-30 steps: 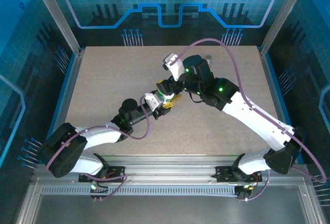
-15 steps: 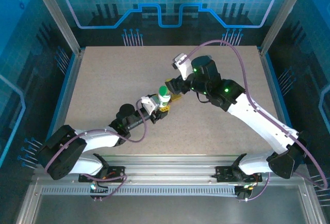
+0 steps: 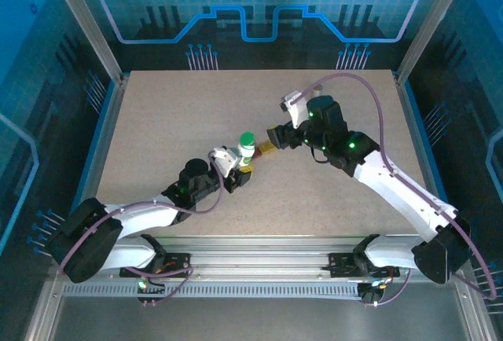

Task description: Sort the pills into containers

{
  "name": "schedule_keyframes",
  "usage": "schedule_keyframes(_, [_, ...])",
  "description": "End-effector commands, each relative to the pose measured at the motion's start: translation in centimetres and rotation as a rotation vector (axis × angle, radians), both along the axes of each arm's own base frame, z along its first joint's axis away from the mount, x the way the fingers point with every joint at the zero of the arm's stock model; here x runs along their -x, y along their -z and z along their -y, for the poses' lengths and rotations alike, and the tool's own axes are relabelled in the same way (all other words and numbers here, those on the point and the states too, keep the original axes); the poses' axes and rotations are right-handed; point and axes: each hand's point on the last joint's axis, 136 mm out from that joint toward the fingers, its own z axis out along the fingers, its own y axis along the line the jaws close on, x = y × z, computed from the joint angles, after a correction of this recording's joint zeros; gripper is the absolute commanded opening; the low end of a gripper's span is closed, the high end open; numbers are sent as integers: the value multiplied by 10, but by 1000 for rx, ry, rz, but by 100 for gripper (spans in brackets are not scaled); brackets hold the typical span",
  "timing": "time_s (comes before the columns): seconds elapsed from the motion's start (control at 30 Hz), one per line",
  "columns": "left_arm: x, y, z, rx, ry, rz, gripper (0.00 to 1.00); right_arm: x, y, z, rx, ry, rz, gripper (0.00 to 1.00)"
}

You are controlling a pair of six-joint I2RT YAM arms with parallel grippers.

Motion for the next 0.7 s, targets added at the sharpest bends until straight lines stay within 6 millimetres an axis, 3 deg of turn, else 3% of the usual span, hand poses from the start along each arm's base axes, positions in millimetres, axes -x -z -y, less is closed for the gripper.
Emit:
schedule_keyframes(0.0, [-1, 10, -3, -63, -32, -96, 0, -1, 4, 3, -59, 10, 32, 78])
schedule_keyframes(0.33, [-13, 32, -11, -256, -52, -224, 0, -5, 56, 20, -86, 70, 13, 78])
schedule_keyframes(0.53, [-22, 39, -15, -253, -53, -350, 0, -4, 73, 30, -152, 103, 15, 78])
schedule_keyframes(0.67, [-23, 55, -19, -297, -98, -467, 0, -1, 82, 35, -180, 121, 14, 78])
